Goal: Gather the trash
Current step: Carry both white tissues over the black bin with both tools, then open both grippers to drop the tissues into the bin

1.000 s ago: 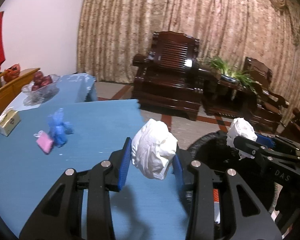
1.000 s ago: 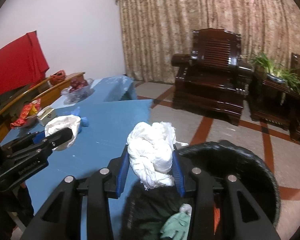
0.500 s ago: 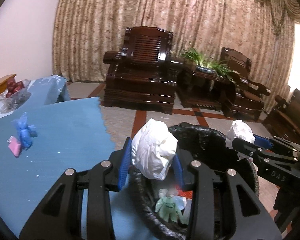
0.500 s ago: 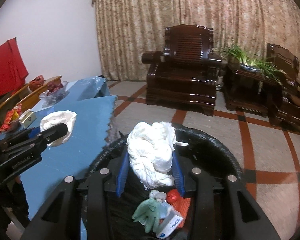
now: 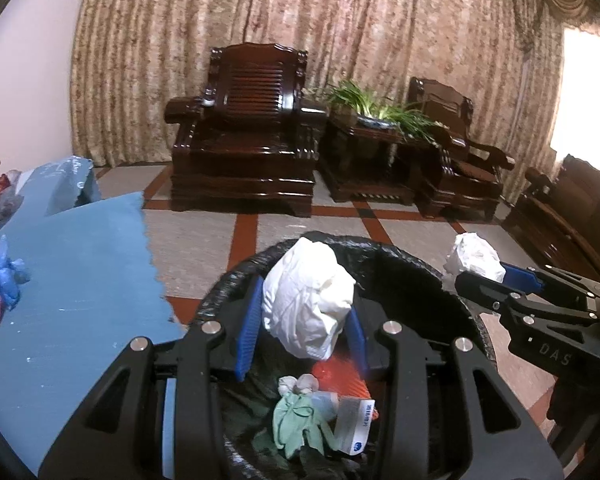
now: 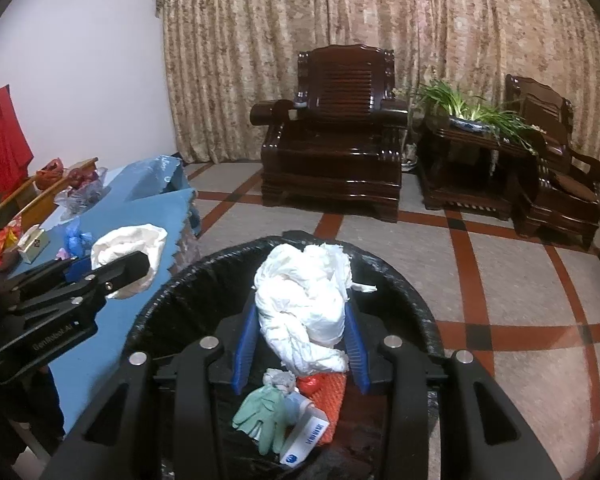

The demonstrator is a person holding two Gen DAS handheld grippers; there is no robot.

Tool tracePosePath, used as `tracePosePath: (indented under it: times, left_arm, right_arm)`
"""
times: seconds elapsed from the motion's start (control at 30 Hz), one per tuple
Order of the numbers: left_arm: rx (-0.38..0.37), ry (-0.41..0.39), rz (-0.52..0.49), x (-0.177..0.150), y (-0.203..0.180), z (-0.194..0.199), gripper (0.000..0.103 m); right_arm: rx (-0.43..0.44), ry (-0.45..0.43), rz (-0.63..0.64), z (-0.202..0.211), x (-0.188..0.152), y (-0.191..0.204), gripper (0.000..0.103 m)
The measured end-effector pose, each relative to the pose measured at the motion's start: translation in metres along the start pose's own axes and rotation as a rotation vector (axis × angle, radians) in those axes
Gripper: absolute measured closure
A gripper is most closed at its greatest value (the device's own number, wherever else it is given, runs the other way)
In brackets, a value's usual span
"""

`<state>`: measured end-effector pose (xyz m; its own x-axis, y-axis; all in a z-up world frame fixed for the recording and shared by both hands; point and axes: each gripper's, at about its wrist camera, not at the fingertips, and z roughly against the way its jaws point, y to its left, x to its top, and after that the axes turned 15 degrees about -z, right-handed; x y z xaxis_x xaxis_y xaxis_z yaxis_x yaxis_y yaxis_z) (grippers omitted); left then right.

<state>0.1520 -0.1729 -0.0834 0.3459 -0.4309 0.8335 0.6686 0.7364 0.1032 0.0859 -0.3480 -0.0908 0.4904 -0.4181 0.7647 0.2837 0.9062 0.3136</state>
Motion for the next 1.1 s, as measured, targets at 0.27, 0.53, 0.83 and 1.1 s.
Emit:
tracePosePath:
  times: [0.27, 0.53, 0.83, 1.1]
  left_arm:
    - [-0.046, 0.032, -0.011, -0.003, -0.011, -0.023, 0.064]
    - [-0.05, 0.013, -0.004, 0.002, -0.007, -0.023, 0.033]
    - [0.026, -0.004, 0.015, 0.002, 0.02, -0.003, 0.013]
    - [0.106, -0.008, 0.046, -0.003, 0.054, 0.025, 0.012]
  right_arm:
    - [-0.032, 0.025, -0.023, -0.009, -0.007, -0.023, 0.062]
    - [-0.053, 0.018, -0.031, -0.012, -0.009, -0.032, 0.035]
    - [-0.045, -0.012, -0.034, -0.006, -0.01, -0.025, 0.006]
    - [-0.012, -0.003, -0.011, -0.008, -0.011, -0.004, 0.006]
